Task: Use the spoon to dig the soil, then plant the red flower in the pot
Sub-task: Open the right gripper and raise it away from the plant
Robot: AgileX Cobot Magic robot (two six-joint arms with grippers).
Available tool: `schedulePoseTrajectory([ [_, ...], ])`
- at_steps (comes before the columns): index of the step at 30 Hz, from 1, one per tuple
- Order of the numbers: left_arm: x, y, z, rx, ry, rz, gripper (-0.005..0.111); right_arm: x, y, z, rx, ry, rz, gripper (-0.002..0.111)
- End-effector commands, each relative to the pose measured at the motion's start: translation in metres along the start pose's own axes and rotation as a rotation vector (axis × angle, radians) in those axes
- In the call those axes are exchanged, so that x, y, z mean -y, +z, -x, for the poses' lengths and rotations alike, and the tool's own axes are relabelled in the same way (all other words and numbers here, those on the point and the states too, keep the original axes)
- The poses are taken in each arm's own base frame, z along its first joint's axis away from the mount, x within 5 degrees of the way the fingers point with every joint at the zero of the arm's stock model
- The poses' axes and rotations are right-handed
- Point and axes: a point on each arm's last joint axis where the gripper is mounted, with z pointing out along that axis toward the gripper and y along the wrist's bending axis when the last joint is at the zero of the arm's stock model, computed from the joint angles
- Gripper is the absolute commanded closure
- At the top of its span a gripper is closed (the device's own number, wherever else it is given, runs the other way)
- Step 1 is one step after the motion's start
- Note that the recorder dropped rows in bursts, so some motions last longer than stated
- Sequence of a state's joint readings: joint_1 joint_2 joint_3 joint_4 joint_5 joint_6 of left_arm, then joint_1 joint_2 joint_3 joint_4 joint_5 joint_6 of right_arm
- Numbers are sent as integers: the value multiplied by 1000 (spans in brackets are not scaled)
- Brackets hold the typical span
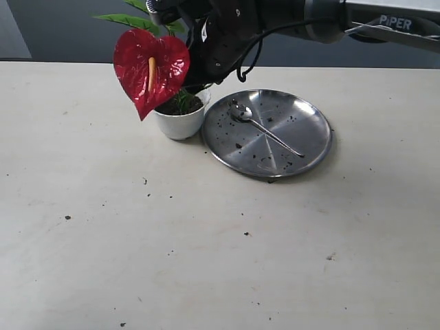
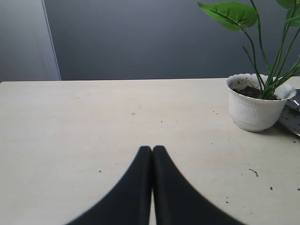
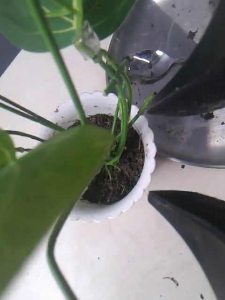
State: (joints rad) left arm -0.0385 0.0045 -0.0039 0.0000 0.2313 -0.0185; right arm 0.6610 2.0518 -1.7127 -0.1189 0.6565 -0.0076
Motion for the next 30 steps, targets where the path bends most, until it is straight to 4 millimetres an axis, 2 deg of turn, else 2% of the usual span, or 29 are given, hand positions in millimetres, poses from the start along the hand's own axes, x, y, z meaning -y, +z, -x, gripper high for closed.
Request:
schedulePoseTrajectory([
  [1,0,0,-1,0,-6,-6,106,4,-12,5,21,-24,-14,61],
  [13,0,0,-1,0,-6,-6,106,11,-42,11,21,-69,-66,61],
  [30,0,0,-1,0,-6,-6,106,11,-43,11,20,-68,-67,61],
])
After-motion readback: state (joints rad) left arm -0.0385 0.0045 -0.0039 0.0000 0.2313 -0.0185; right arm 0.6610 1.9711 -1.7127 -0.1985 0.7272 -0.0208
